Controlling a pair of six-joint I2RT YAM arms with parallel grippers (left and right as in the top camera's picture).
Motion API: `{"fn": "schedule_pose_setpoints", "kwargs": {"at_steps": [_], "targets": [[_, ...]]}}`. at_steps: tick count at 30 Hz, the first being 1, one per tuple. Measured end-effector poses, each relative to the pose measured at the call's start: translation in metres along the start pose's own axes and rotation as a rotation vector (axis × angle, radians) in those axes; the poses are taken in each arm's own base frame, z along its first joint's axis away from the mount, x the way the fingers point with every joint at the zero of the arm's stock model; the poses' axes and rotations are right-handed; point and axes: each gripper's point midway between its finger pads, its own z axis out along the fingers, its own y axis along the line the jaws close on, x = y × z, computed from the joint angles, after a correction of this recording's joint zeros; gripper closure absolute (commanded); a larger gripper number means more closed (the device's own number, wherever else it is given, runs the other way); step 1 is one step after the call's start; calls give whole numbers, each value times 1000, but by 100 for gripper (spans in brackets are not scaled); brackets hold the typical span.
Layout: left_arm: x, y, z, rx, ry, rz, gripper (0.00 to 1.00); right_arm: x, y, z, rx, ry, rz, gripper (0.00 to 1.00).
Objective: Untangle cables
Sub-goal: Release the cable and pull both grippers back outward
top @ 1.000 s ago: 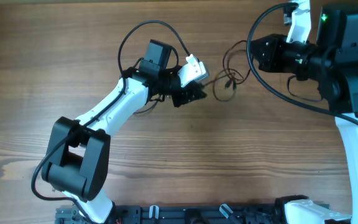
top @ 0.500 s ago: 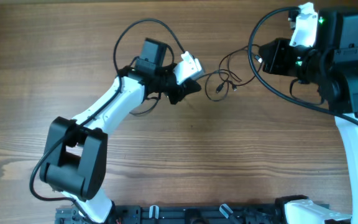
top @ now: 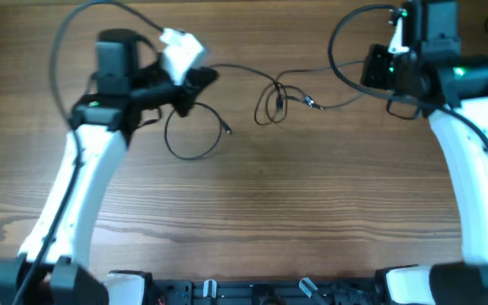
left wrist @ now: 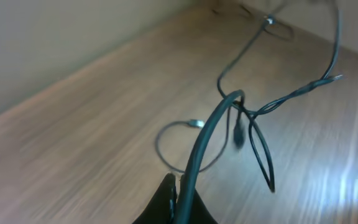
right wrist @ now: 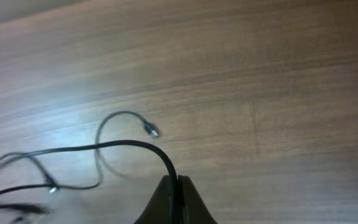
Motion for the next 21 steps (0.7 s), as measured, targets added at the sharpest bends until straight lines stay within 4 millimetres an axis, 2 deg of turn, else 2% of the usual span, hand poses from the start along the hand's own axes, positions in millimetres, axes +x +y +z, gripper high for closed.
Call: {"fn": "schedule_pose_setpoints", "kwargs": {"at_steps": [3, 7, 10, 14, 16, 17, 18, 21], "targets": [[-8, 11, -31, -73, -28, -28, 95, -3, 0, 26, 18, 17, -1, 96], [-14, 15, -77, -165, -52, -66, 96, 2, -1, 74, 49, 74, -6, 96], [-10, 20, -98, -212, -54, -100, 96, 7, -3, 99, 67, 102, -8, 96], [-2, 29, -112, -254, -47, -150, 92, 14, -9, 120, 102, 134, -11, 95], [2, 33, -117, -264, -46, -175, 71, 16, -11, 123, 107, 143, -8, 96], [1, 32, -118, -259, -49, -183, 57, 16, -12, 124, 108, 143, -8, 96], [1, 31, -117, -254, -50, -181, 52, 16, -12, 124, 109, 142, -6, 96], [-1, 27, -115, -229, -58, -190, 47, 19, -13, 123, 111, 154, -7, 96]]}}
